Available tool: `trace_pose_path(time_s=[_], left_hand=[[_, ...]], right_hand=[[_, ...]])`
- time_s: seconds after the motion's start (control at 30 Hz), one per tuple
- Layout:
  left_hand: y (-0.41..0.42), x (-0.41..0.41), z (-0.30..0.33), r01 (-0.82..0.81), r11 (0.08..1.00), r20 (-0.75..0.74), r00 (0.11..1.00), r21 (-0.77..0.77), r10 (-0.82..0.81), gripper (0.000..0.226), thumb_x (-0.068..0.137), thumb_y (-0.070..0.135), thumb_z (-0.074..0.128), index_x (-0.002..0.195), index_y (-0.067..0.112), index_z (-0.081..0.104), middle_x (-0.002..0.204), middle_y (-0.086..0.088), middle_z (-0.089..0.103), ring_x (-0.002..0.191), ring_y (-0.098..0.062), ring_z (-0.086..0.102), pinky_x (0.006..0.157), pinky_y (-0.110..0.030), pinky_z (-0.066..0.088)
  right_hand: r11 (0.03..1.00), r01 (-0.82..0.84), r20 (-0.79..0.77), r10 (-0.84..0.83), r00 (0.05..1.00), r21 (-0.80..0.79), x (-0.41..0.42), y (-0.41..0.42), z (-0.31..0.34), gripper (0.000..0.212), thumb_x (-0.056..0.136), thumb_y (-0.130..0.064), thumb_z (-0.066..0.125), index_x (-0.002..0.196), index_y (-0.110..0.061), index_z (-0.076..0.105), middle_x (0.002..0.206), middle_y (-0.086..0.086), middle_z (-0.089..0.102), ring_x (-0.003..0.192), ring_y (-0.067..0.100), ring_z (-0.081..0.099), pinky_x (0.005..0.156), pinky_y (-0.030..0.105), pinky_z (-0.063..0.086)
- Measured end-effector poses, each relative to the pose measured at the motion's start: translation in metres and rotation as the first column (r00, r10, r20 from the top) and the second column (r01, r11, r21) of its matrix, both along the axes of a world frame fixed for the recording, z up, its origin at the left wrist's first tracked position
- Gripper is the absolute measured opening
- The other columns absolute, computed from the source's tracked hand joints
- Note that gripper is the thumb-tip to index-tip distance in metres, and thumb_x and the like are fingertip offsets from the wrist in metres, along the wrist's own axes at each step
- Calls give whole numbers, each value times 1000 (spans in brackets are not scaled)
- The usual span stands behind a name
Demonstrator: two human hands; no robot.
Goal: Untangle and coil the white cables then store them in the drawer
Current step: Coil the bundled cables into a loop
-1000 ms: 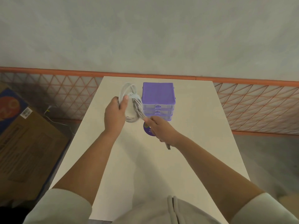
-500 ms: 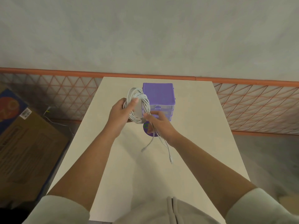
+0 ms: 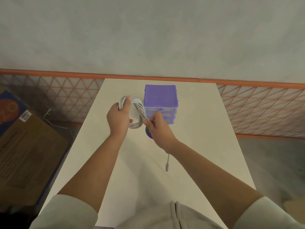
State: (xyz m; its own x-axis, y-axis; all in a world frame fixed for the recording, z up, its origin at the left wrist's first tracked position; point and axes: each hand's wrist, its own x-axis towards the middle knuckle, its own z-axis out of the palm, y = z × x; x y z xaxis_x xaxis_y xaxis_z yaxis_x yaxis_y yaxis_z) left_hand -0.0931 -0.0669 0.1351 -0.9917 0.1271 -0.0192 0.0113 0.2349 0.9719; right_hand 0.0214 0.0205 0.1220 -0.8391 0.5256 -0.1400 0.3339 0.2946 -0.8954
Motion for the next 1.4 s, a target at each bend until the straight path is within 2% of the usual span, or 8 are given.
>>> trace_pose_path(time_s=[0.23,0.43,0.6,0.8,0.93,1.07,1.2,1.4], left_hand=[[-2,-13,2,12,990,127,991,139,-30,47,81,57,69,71,12,58,53,0,47,37,-6,48,65,-37,49],[-6,0,2,26,923,368,913,383,-178,58,88,67,46,55,20,50,46,2,38,42,-14,38,52,-26,39],[-1,5,-1,-33,971,290,956,236,-38,52,89,56,50,60,15,40,46,-1,38,39,-15,37,55,-29,39],[3,0,1,-159,973,248,962,166,114,52,89,56,56,63,12,45,52,-2,40,41,-15,36,48,-26,37],[5,-6,1,-147,978,250,962,146,107,50,87,56,58,69,11,48,55,-4,39,45,-16,34,46,-26,34],[3,-1,1,-99,975,305,952,198,35,53,89,60,53,63,15,42,48,1,36,41,-13,34,48,-25,34],[3,3,4,-111,953,359,933,282,2,62,93,66,38,59,14,40,39,4,35,36,-13,33,50,-28,33],[6,3,3,-135,947,301,953,293,43,60,97,60,36,59,14,41,38,5,37,32,-12,35,51,-27,37]], right_hand=[[965,-38,25,33,999,259,7,2,-17,17,102,-34,45,99,-19,36,84,5,61,69,26,58,61,41,49],[987,-16,57,26,998,-163,2,7,-6,8,96,-24,53,97,-16,51,82,3,61,61,12,53,54,19,49],[974,30,63,-16,998,-226,-5,2,2,40,94,-54,53,94,-14,56,64,-3,50,54,13,47,43,25,48],[997,-18,57,14,998,74,-1,-6,-4,40,100,-51,42,76,-19,43,65,1,52,59,19,50,57,41,54],[939,-62,65,42,997,339,10,-10,-10,36,102,-45,37,79,-17,38,64,-2,50,54,12,44,50,28,35],[989,-54,84,42,996,135,5,0,-11,32,99,-45,46,80,-20,46,79,5,68,63,15,57,65,38,51],[994,71,65,-66,996,-86,-2,-2,-8,39,90,-58,55,109,-24,50,91,1,66,73,16,59,74,43,56],[997,-11,38,8,999,73,-7,5,-5,37,98,-54,44,115,-23,57,83,-2,60,78,20,54,71,37,50]])
